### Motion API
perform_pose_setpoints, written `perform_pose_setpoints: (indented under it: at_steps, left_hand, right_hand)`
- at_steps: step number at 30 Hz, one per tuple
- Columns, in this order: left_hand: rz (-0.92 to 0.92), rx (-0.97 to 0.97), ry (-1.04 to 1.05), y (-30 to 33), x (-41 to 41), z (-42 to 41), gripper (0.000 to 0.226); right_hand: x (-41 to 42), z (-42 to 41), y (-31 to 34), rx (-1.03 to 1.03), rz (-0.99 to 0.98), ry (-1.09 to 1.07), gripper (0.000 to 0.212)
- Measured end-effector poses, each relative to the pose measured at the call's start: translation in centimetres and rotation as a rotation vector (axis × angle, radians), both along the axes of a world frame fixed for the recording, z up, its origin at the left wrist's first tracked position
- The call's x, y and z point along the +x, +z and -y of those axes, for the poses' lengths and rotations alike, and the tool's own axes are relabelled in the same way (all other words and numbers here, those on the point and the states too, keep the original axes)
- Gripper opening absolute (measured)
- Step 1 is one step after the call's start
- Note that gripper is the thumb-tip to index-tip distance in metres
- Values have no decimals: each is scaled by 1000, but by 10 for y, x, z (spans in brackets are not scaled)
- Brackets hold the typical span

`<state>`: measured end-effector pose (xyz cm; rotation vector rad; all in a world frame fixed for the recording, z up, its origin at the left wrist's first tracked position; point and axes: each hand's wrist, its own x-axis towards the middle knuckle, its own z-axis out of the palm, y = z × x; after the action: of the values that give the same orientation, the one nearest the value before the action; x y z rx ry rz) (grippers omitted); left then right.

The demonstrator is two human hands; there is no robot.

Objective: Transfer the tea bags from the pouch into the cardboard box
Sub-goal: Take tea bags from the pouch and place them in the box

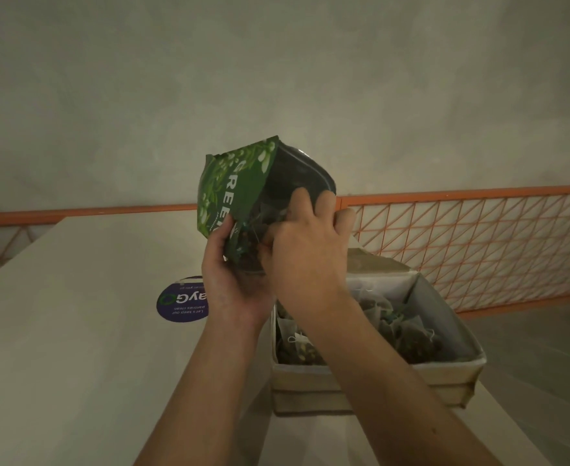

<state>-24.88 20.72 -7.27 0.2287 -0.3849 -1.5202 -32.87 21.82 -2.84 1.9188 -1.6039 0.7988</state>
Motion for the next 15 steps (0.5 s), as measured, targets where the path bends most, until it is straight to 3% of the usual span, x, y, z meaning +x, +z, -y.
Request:
perform_pose_setpoints:
  at_steps: [5, 10, 15]
  left_hand:
    - [29, -6, 8, 1, -4, -2, 50]
    - [34, -5, 6, 1, -6, -4, 50]
    - [34, 14, 40, 2, 0, -2, 44]
  right_hand:
    - [0, 3, -2, -12, 23, -21, 25]
    - [2, 6, -4, -14, 57, -49, 17]
    - [-10, 6, -5, -69, 189, 70, 22]
